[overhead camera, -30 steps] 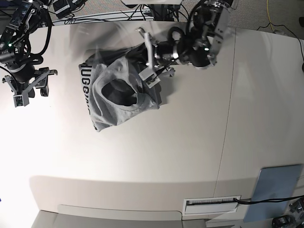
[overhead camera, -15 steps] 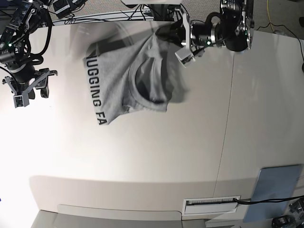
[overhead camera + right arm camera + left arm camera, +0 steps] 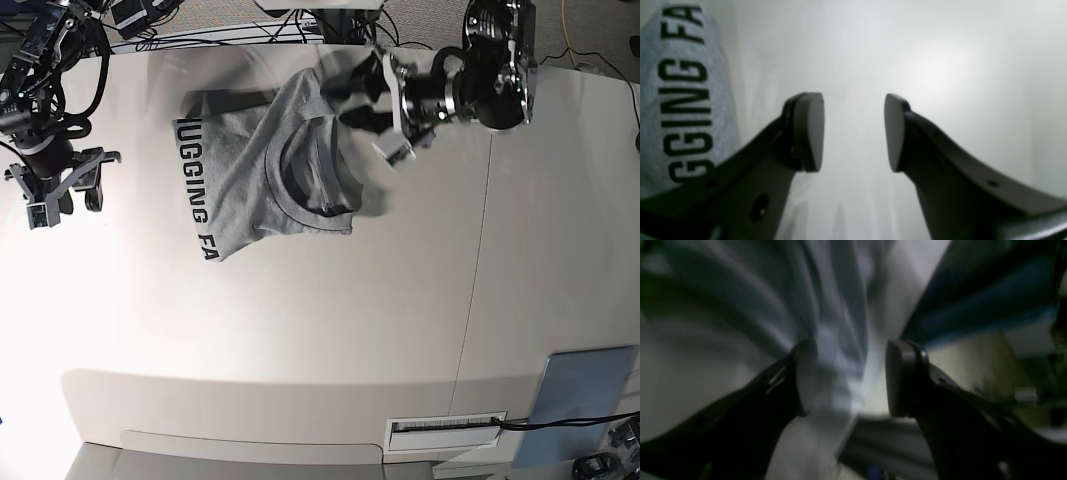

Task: Fold the T-shirt properly
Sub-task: 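Press the folded shirt flat with both grippers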

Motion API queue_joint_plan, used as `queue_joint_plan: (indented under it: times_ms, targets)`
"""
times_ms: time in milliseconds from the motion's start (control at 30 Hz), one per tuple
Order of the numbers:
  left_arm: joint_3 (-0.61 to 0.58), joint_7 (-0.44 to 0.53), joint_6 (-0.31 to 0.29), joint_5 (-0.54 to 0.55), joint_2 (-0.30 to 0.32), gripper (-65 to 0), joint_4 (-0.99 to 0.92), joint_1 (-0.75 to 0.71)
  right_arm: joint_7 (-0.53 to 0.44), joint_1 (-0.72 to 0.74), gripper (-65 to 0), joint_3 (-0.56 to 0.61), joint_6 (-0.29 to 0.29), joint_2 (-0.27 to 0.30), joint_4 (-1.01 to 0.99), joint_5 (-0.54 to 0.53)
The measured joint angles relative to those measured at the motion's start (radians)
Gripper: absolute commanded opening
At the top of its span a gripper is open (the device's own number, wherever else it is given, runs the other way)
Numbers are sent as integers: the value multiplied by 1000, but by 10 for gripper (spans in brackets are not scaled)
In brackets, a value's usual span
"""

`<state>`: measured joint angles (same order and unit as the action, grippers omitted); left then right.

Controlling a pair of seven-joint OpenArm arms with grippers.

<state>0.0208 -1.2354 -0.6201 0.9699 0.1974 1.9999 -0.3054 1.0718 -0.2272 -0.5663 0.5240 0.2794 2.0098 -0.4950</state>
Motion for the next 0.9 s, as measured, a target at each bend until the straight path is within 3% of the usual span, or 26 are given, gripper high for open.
queue_joint_plan:
  times_ms: [67, 167, 233, 333, 433, 633, 767, 900]
  targets:
    - [-8, 79, -3, 0, -1, -436, 0, 2, -21, 3, -379, 10, 0, 0, 0, 0]
    - [-77, 120, -33, -74, 0, -594, 0, 5, -37, 37, -483, 71, -1, 0, -10, 10]
    - [-143, 166, -29, -156, 0, -650, -5, 8, -38, 81, -560, 136, -1, 2, -50, 7]
    - [-241, 209, -29, -225, -1, -650, -6, 36, -37, 153, -634, 241, -1, 3, -111, 37]
    - [-330, 218, -19, -308, 0, -650, -6, 54, -38, 235, -638, 350, 0, 4, -168, 103]
    - [-434, 318, 69, -465, -21, -650, -69, 52, -58, 355, -638, 484, -21, -2, -333, 150]
    - [-438, 402, 69, -464, -46, -650, -167, 56, -63, 415, -638, 521, -23, 0, -423, 154]
    - [-438, 418, 69, -465, -62, -650, -305, 83, -83, 440, -642, 544, -22, 1, -511, 156]
